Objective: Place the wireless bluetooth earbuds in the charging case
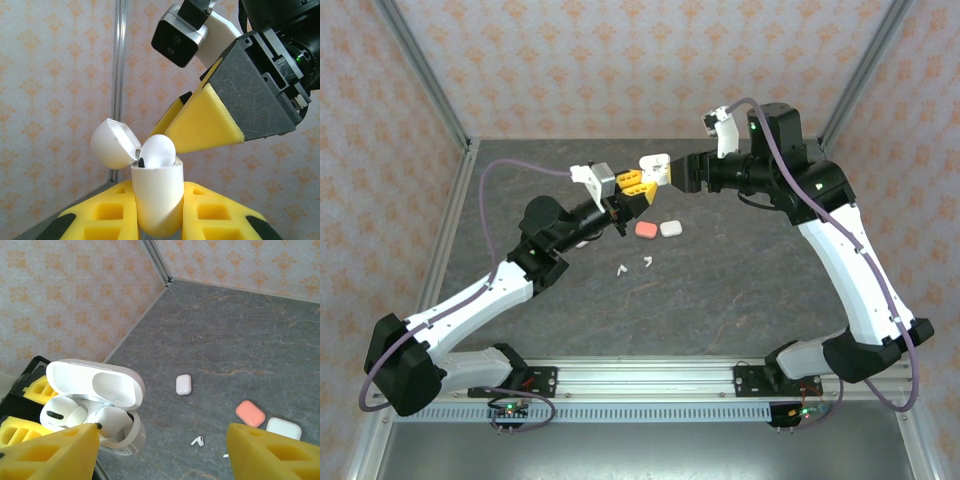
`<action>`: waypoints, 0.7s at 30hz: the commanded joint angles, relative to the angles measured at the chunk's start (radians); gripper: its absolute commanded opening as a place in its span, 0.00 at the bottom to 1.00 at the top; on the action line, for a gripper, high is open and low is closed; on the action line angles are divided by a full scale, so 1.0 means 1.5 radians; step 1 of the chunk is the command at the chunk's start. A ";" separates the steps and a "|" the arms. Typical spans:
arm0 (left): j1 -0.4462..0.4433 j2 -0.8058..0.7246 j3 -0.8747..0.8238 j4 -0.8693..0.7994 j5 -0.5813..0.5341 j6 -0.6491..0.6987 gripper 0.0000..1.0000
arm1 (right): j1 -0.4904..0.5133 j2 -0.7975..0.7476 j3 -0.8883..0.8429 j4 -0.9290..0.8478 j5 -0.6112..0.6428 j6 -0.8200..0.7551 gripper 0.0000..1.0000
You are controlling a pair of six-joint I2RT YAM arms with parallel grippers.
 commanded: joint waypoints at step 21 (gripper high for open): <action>-0.003 -0.008 0.006 0.033 0.027 -0.002 0.00 | -0.022 0.004 -0.051 0.206 -0.259 0.130 0.90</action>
